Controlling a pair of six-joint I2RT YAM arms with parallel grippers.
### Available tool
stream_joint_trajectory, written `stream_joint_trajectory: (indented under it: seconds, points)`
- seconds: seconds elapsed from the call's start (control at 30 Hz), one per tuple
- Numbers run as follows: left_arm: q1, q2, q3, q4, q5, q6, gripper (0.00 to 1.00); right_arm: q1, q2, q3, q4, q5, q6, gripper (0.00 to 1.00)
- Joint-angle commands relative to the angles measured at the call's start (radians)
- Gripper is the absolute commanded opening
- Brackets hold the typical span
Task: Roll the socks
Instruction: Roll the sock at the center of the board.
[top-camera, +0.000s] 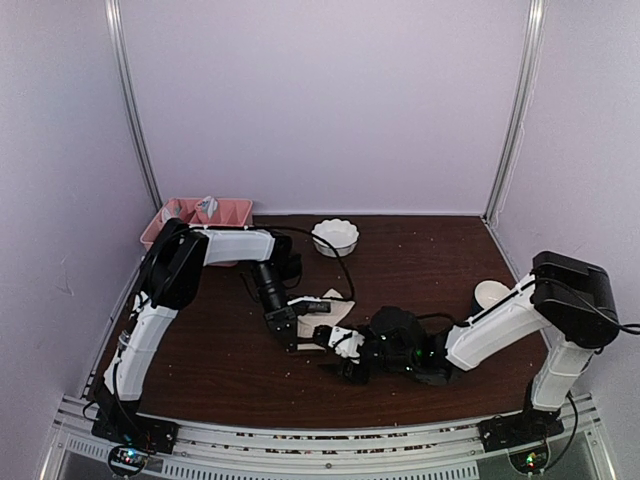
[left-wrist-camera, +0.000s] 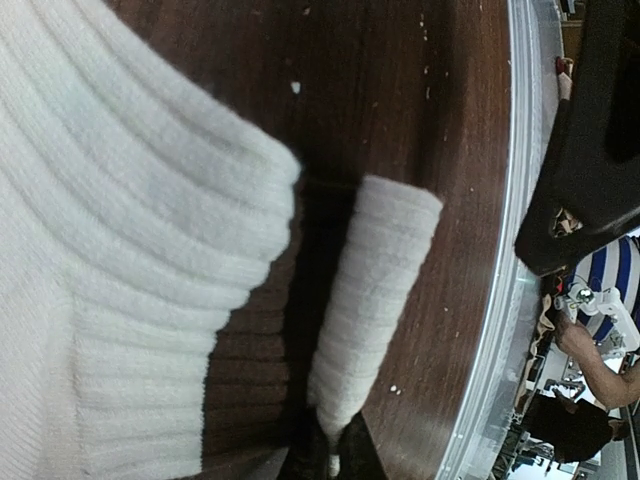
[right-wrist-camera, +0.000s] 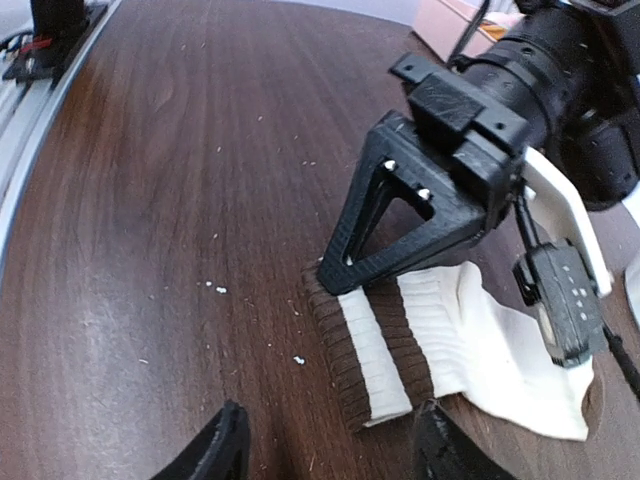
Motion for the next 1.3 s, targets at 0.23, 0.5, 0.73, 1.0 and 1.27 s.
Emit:
stream_joint_trajectory:
  seconds: [0.23, 0.5, 0.73, 1.0, 1.27]
  points:
    - [0.005, 0.042, 0.013, -0.034, -0.046, -0.002, 0.00, 0.002, 0.178, 0.203, -0.180, -0.012, -0.238, 0.39]
    - [0.005, 0.043, 0.021, -0.049, -0.037, 0.017, 0.00, -0.015, 0.255, 0.278, -0.236, 0.006, -0.249, 0.29]
    - [0.005, 0.034, 0.007, -0.078, -0.022, 0.064, 0.01, -0.039, 0.281, 0.271, -0.264, 0.017, -0.237, 0.27]
    - [0.005, 0.048, 0.019, -0.078, -0.045, 0.060, 0.02, -0.039, 0.265, 0.268, -0.301, 0.024, -0.262, 0.33]
    - [0.005, -0.004, 0.018, -0.066, -0.050, 0.076, 0.06, -0.060, 0.298, 0.315, -0.427, -0.047, -0.231, 0.15]
